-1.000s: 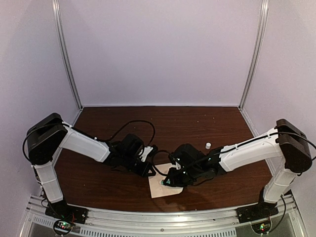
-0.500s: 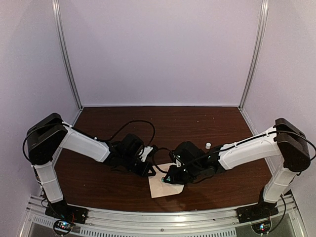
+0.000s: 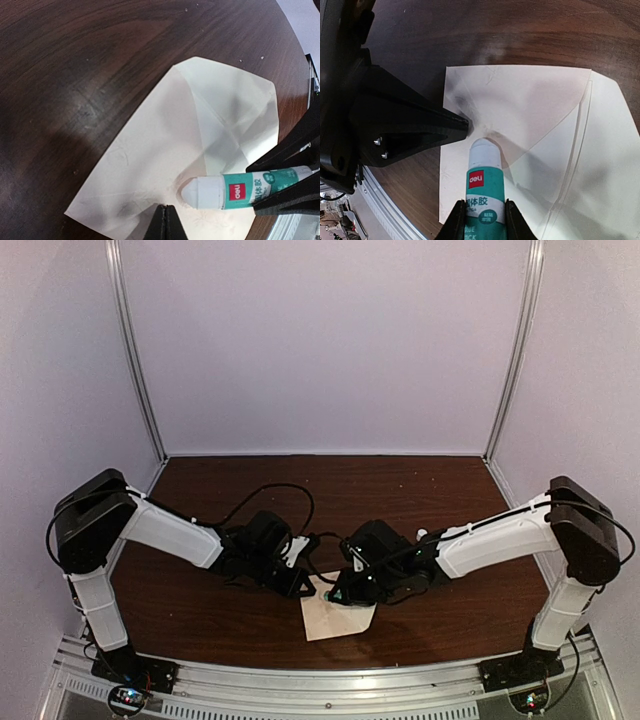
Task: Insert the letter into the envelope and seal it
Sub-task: Apply the solid glue to the envelope, then pass from the right arm to the left
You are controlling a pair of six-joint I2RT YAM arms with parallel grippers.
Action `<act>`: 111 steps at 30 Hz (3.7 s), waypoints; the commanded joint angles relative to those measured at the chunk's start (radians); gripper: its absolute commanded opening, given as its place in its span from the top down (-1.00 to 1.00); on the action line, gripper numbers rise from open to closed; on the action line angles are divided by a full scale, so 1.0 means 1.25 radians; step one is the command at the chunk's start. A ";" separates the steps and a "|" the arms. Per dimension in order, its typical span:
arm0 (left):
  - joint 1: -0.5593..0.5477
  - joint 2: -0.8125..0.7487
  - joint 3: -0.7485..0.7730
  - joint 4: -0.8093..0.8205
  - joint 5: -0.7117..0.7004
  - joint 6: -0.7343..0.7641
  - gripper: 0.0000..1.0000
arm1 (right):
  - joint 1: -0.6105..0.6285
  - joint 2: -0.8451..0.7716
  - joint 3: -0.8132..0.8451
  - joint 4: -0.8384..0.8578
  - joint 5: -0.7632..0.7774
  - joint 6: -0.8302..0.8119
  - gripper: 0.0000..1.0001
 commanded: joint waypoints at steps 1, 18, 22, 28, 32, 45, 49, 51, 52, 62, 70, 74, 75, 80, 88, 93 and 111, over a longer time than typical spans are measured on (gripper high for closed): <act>-0.002 0.019 -0.003 0.003 0.006 0.008 1.00 | -0.013 0.024 0.005 -0.036 0.027 -0.015 1.00; -0.002 0.033 0.013 -0.018 -0.019 -0.006 1.00 | 0.006 -0.029 -0.045 -0.065 -0.028 -0.029 1.00; -0.002 0.038 0.014 -0.018 -0.021 -0.008 1.00 | 0.008 -0.038 -0.054 -0.067 -0.039 -0.043 1.00; -0.002 0.038 0.017 -0.018 -0.022 -0.009 1.00 | 0.016 -0.033 -0.044 -0.079 -0.056 -0.064 1.00; -0.002 0.040 0.016 -0.020 -0.024 -0.009 1.00 | 0.022 -0.031 -0.046 -0.086 -0.063 -0.068 1.00; -0.002 0.043 0.021 -0.026 -0.025 -0.008 1.00 | 0.037 -0.038 -0.054 -0.127 -0.067 -0.085 1.00; -0.002 0.043 0.022 -0.026 -0.027 -0.008 1.00 | 0.042 -0.041 -0.057 -0.134 -0.069 -0.083 1.00; -0.002 0.044 0.022 -0.026 -0.027 -0.008 1.00 | 0.044 -0.043 -0.060 -0.137 -0.069 -0.081 1.00; -0.002 0.043 0.022 -0.026 -0.027 -0.008 1.00 | 0.045 -0.044 -0.060 -0.138 -0.069 -0.081 1.00; -0.002 0.043 0.022 -0.024 -0.030 -0.008 1.00 | 0.049 -0.051 -0.066 -0.136 -0.073 -0.079 1.00; 0.000 -0.019 0.078 -0.015 -0.077 -0.031 1.00 | 0.036 -0.173 -0.056 -0.101 -0.092 -0.067 1.00; 0.017 -0.099 0.128 -0.035 -0.166 -0.036 0.87 | 0.005 -0.256 -0.067 -0.105 -0.064 -0.061 1.00; 0.027 -0.132 0.131 -0.036 -0.190 -0.046 0.78 | -0.005 -0.275 -0.075 -0.110 -0.054 -0.063 1.00; 0.068 -0.281 0.102 -0.017 -0.243 -0.098 0.33 | -0.075 -0.372 -0.126 -0.076 -0.016 -0.080 1.00; 0.066 -0.494 0.036 0.057 -0.197 -0.203 -0.32 | -0.129 -0.464 -0.137 0.168 0.054 -0.106 1.00; 0.027 -0.568 -0.006 0.192 -0.163 -0.291 -0.37 | -0.129 -0.458 -0.138 0.411 0.068 -0.103 1.00; -0.069 -0.483 0.092 0.377 -0.078 -0.302 -0.51 | -0.048 -0.344 -0.029 0.744 -0.009 -0.133 1.00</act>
